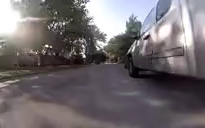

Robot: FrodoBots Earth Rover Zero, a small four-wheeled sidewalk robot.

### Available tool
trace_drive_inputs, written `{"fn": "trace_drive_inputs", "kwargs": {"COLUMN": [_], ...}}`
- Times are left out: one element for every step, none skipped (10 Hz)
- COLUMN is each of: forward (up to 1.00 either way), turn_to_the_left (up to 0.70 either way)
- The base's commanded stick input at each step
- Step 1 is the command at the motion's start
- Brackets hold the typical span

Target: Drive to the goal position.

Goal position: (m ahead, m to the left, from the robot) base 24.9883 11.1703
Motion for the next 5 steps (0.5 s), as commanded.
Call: {"fn": "trace_drive_inputs", "kwargs": {"forward": [0.7,0.7,0.7,0.7,0.7], "turn_to_the_left": [0.0,-0.01,-0.06,-0.19,-0.33]}}
